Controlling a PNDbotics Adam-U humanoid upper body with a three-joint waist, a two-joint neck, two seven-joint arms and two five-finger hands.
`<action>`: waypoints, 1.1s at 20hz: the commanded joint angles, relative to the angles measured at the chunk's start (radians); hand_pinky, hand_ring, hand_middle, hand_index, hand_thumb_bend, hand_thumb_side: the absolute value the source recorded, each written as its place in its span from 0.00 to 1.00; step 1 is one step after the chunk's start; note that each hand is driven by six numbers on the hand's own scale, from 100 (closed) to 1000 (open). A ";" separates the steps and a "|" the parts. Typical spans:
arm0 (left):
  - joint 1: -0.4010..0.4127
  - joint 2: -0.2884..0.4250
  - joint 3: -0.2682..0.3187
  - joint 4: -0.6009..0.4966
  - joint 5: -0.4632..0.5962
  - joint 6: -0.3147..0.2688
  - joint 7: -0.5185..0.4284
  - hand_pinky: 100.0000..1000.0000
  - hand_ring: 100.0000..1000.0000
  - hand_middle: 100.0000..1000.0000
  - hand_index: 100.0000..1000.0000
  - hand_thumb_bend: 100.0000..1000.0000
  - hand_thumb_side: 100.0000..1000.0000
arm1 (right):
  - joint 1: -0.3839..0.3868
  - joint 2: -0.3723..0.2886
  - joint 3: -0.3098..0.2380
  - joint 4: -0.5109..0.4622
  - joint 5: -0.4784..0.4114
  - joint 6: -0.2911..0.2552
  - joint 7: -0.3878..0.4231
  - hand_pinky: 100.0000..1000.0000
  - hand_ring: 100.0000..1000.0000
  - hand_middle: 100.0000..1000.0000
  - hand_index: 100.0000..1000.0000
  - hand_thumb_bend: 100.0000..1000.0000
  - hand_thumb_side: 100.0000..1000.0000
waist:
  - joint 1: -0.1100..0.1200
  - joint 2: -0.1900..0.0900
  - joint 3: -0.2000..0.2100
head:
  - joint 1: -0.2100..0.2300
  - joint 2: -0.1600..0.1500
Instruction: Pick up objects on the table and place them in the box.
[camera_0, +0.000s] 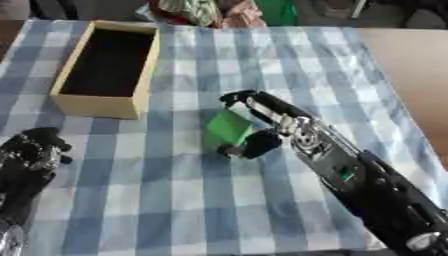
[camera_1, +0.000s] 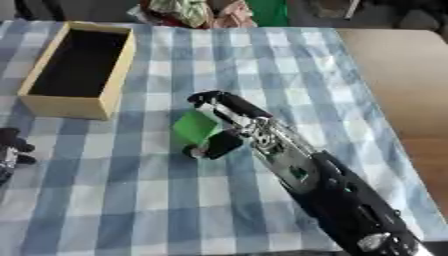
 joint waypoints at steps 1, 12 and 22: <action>-0.005 0.017 0.000 -0.014 0.000 -0.001 -0.001 0.50 0.56 0.46 0.62 0.00 0.12 | -0.012 -0.008 -0.013 -0.001 0.031 0.010 0.010 0.92 1.00 0.73 0.86 0.42 0.12 | 0.005 -0.017 0.000 | -0.001 -0.005; -0.005 0.018 0.000 -0.014 0.000 -0.001 -0.001 0.50 0.56 0.46 0.62 0.00 0.12 | -0.028 -0.012 -0.026 -0.024 0.079 0.038 -0.038 0.89 0.99 0.44 0.62 0.24 0.00 | 0.006 -0.019 -0.002 | 0.001 -0.004; -0.004 0.020 -0.002 -0.013 0.000 -0.001 -0.003 0.50 0.56 0.46 0.62 0.00 0.12 | -0.161 -0.045 -0.047 -0.089 0.059 0.077 -0.039 0.88 0.97 0.43 0.63 0.25 0.00 | 0.004 -0.023 0.003 | 0.003 -0.006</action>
